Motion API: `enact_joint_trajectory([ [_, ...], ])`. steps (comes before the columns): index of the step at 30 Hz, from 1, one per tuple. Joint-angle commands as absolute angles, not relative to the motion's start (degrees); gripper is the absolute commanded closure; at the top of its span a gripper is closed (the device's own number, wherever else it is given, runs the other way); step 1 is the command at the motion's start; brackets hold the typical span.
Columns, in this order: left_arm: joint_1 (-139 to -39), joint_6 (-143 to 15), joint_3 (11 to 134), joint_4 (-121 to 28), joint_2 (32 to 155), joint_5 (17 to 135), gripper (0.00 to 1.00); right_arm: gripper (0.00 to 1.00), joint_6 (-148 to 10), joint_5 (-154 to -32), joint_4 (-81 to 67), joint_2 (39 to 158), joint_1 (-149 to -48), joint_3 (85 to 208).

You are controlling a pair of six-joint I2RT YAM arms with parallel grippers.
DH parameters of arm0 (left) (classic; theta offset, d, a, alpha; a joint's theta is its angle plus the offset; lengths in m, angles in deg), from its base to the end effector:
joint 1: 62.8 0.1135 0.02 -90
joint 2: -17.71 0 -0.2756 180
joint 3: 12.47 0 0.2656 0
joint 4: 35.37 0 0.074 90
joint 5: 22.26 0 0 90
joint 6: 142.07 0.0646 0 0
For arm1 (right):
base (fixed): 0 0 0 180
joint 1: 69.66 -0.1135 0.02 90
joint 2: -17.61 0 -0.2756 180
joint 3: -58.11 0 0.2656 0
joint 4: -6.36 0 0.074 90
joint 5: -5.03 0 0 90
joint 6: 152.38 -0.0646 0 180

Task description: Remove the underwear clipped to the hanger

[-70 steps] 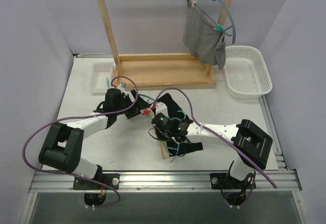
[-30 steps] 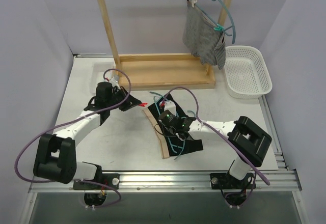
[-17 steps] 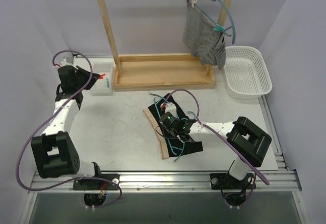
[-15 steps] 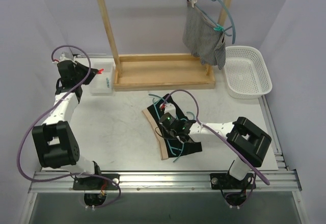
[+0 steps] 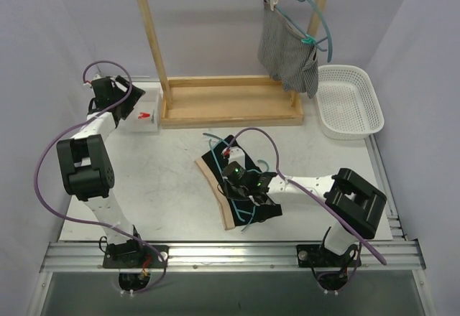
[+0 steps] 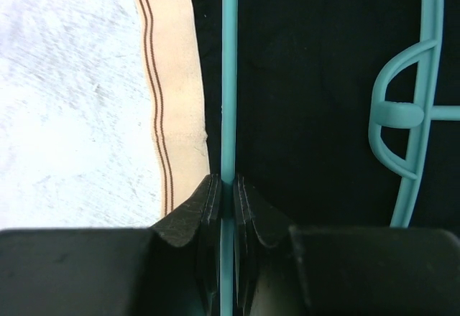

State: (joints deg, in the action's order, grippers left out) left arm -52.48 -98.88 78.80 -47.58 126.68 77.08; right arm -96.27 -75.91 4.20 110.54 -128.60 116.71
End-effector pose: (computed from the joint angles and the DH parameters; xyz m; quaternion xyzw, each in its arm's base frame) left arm 0.4761 0.0760 0.2247 -0.3767 0.7772 -0.2232 0.4519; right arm 0.1966 0.3067 0.1570 -0.1583 0.8767 0.2764 0.3605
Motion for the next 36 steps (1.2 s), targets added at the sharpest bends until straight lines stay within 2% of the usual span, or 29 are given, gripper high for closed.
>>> enact_joint_trajectory([
  [1, -52.3, -97.2, 78.3, -46.1, 123.8, 76.0, 0.06, 1.00, -96.7, -73.3, 2.7, 106.0, -129.0, 119.3],
  [7, -53.5, -97.9, 73.1, -50.6, 117.0, 76.2, 0.06, 1.00, -93.7, -72.9, -0.5, 106.0, -128.9, 121.6],
  [12, -58.6, -96.4, 64.8, -55.2, 105.8, 73.8, 0.06, 1.00, -93.0, -74.7, -0.9, 109.1, -129.2, 122.0],
  [19, -66.5, -95.1, 51.7, -57.8, 86.4, 76.4, 0.06, 1.00, -93.0, -61.4, -8.0, 112.5, -134.6, 124.8],
  [22, -68.8, -92.9, 52.5, -61.2, 83.7, 78.5, 0.06, 1.00, -92.4, -56.8, -13.7, 116.1, -137.7, 128.3],
  [26, -69.4, -89.3, 57.1, -67.4, 86.6, 83.3, 0.06, 1.00, -92.4, -50.8, -16.9, 118.1, -141.5, 130.4],
  [32, -69.4, -87.5, 54.9, -66.4, 86.3, 84.3, 0.06, 1.00, -93.8, -49.9, -20.7, 120.7, -143.0, 132.4],
  [34, -69.5, -87.7, 53.7, -65.7, 85.5, 85.9, 0.06, 0.76, -94.1, -48.9, -22.4, 121.4, -143.4, 133.4],
  [35, -69.6, -87.8, 52.7, -65.5, 85.2, 86.5, 0.06, 0.61, -94.4, -48.4, -23.2, 121.4, -144.0, 134.3],
  [36, -69.5, -87.8, 52.4, -65.4, 85.0, 87.2, 0.06, 0.40, -95.0, -48.0, -23.2, 120.4, -144.3, 134.4],
])
